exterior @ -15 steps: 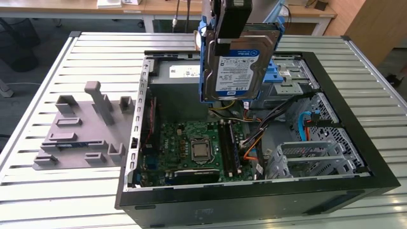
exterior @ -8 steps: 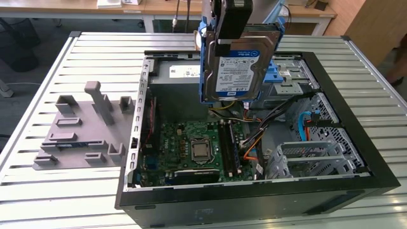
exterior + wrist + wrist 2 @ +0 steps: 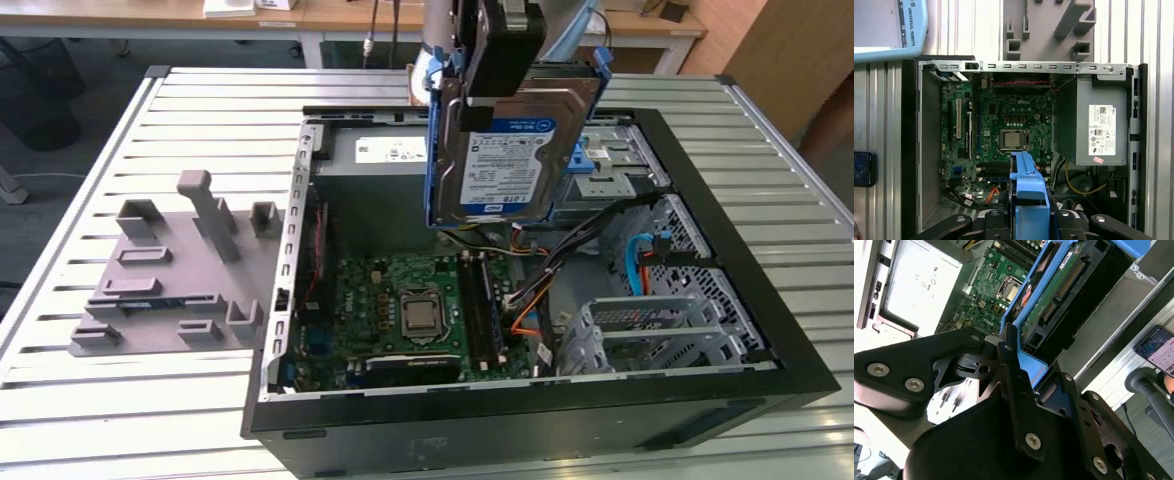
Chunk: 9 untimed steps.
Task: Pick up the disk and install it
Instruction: 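Insert the first disk wire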
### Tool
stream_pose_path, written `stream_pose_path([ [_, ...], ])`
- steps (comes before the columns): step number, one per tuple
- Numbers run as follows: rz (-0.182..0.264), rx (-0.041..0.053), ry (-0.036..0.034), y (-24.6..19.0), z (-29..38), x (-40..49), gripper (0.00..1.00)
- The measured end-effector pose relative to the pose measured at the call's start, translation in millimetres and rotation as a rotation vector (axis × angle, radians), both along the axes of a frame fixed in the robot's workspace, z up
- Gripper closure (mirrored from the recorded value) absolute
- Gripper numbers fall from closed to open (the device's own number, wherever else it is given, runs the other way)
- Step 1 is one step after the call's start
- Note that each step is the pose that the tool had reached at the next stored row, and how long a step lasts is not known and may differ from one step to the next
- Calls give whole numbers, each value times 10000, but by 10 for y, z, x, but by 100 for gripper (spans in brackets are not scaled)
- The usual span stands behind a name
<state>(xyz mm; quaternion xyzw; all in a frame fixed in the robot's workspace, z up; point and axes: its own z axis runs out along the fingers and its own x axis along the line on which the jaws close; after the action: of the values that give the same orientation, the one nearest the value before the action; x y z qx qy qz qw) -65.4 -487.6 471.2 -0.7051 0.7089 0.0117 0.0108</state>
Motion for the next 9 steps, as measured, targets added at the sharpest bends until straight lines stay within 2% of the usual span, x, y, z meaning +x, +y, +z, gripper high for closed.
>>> stream_pose_path([
  [2,-41,0,0,-29,-6,0,64],
  [6,-57,0,0,-118,-9,1,64],
  [9,-62,-1,0,-148,-9,3,64],
])
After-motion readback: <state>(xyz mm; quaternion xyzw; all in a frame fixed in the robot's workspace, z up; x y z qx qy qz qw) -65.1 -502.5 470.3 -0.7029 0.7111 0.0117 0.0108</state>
